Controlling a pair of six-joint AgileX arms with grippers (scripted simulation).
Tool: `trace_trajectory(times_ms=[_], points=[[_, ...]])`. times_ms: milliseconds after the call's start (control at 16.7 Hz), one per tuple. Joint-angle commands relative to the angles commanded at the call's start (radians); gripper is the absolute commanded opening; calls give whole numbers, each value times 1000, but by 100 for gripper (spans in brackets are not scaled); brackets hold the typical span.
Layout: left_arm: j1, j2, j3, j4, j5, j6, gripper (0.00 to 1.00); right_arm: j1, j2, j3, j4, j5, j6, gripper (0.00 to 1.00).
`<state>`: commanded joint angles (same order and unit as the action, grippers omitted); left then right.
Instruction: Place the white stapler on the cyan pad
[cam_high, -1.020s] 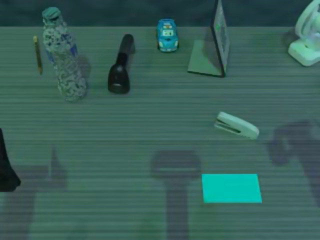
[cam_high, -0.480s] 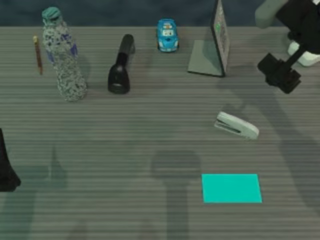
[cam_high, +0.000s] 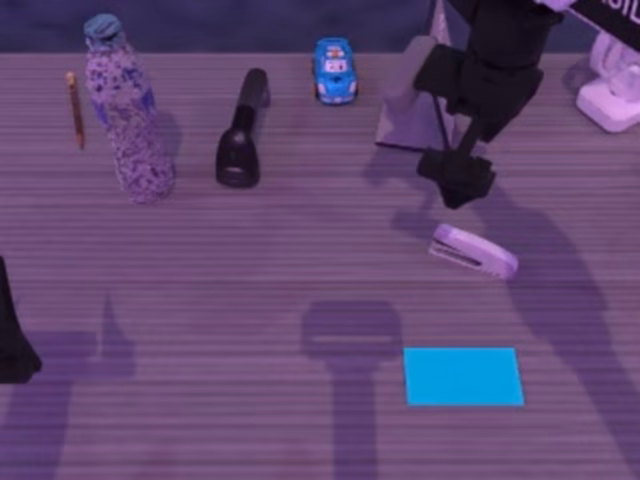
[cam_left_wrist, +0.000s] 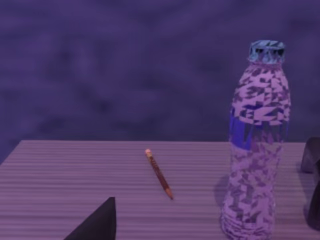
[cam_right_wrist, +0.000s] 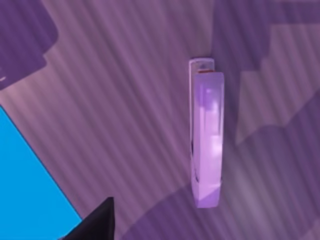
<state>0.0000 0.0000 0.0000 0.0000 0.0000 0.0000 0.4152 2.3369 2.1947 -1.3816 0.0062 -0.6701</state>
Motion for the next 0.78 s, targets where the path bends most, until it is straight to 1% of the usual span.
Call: trace_trajectory(times_ms=[240, 600, 780], points=[[0, 0, 0, 0, 0, 0, 100, 19, 101, 106, -53, -1, -31, 100], [0, 0, 0, 0, 0, 0, 100, 15, 100, 101, -47, -1, -30, 100], [0, 0, 0, 0, 0, 0, 100, 18, 106, 32, 23, -1, -32, 100]])
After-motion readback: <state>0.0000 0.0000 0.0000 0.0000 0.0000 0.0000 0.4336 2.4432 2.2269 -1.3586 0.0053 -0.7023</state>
